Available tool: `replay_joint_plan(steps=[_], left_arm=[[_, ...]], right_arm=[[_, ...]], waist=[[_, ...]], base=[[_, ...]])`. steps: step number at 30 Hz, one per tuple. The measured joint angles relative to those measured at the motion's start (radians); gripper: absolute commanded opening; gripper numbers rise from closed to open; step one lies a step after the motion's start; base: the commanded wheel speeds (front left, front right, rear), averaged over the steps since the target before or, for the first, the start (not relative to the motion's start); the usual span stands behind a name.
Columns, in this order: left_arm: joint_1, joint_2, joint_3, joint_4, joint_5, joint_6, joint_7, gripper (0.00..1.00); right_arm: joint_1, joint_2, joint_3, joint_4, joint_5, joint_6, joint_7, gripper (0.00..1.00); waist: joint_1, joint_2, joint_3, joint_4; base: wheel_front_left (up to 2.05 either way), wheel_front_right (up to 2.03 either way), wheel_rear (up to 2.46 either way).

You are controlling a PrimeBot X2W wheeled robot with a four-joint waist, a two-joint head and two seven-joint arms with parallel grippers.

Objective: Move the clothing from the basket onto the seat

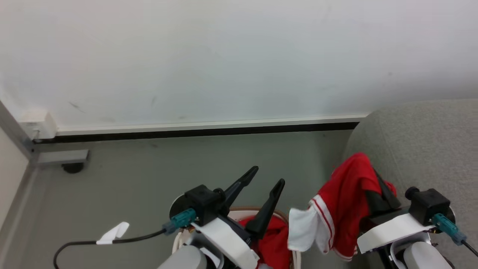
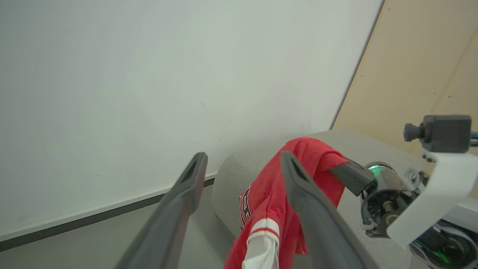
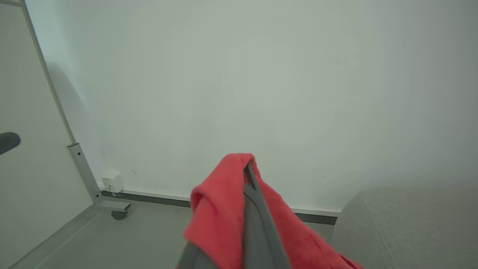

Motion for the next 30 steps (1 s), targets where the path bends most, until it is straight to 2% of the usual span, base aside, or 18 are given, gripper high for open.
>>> replay_joint_plan(steps=[5,19,30], left_arm=[[0.001,0.021,0.0,0.043,0.041,0.008,-0.032,1.0],[-0.016,0.011,0.0,0.102,0.091,-0.008,-0.069,1.0],[-0.019,0.003,-0.005,0.116,0.126,-0.018,-0.074,1.0]], right_arm=[[0.011,-0.015,-0.037,-0.045,-0.013,0.0,0.0,0.0],[0.033,-0.029,-0.083,-0.168,-0.036,0.0,0.0,0.0],[0.062,-0.022,-0.124,-0.23,-0.035,0.0,0.0,0.0]], waist=[[0.0,0.0,0.012,-0.079],[0.0,0.0,0.063,-0.29],[0.0,0.0,0.103,-0.398]], base=[[0.0,0.0,0.0],[0.0,0.0,0.0],[0.0,0.0,0.0]])
